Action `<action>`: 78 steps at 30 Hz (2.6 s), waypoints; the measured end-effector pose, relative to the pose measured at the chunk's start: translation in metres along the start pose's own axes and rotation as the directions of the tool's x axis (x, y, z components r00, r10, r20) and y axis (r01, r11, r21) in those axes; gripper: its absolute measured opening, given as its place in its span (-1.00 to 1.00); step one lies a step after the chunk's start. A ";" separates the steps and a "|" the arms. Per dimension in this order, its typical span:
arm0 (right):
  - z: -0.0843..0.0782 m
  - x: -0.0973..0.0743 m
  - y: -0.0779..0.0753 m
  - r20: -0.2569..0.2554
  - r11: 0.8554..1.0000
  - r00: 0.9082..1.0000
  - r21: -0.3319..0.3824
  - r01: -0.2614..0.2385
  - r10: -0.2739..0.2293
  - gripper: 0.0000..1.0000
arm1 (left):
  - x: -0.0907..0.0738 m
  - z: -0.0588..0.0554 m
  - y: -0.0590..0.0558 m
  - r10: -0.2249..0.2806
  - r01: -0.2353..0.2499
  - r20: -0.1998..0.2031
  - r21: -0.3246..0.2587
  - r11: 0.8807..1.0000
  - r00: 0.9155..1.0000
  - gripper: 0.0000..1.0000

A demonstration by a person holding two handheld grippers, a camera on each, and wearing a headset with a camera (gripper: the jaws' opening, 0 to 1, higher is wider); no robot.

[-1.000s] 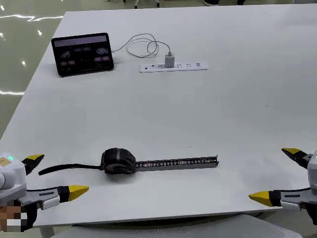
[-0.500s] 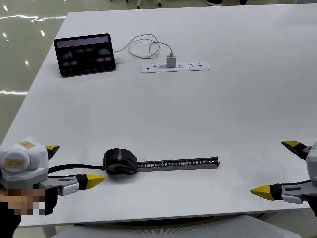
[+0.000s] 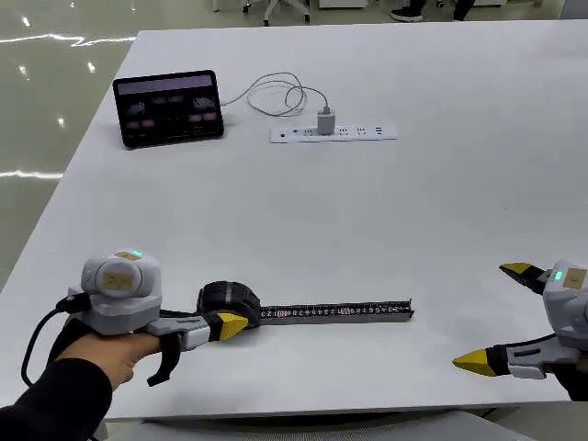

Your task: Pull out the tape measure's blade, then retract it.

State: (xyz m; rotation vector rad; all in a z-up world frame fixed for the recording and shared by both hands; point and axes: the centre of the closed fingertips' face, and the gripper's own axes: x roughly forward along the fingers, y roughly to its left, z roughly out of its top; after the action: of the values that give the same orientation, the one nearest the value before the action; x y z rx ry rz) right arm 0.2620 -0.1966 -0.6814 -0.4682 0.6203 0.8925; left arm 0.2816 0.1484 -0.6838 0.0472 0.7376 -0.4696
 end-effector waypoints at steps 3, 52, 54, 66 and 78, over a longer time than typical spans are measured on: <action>0.005 0.003 0.002 0.003 1.000 1.000 -0.014 -0.007 0.007 0.94 | 0.006 0.001 -0.003 0.024 -0.024 -0.001 -0.007 1.000 1.000 0.95; 0.019 0.088 0.031 -0.145 0.952 0.970 -0.209 -0.224 0.197 0.34 | 0.055 -0.016 -0.003 0.213 -0.210 0.013 -0.131 0.969 0.977 0.29; 0.018 0.091 0.035 -0.167 0.936 0.958 -0.225 -0.269 0.235 0.09 | 0.056 -0.017 -0.003 0.221 -0.219 0.009 -0.090 0.972 0.975 0.28; 0.002 0.102 0.025 -0.293 0.909 0.908 -0.199 -0.366 0.301 -0.34 | 0.056 -0.019 -0.001 0.201 -0.197 0.008 -0.175 0.965 0.979 0.30; -0.003 0.109 0.021 -0.335 0.900 0.894 -0.216 -0.379 0.296 -0.60 | 0.055 -0.017 -0.001 0.185 -0.177 0.015 -0.231 0.957 0.983 0.29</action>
State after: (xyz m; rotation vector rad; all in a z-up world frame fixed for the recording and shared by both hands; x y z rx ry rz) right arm 0.2958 -0.1248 -0.7594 -0.7708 0.8744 1.2685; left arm 0.3051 0.1290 -0.7326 -0.1084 0.7403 -0.2076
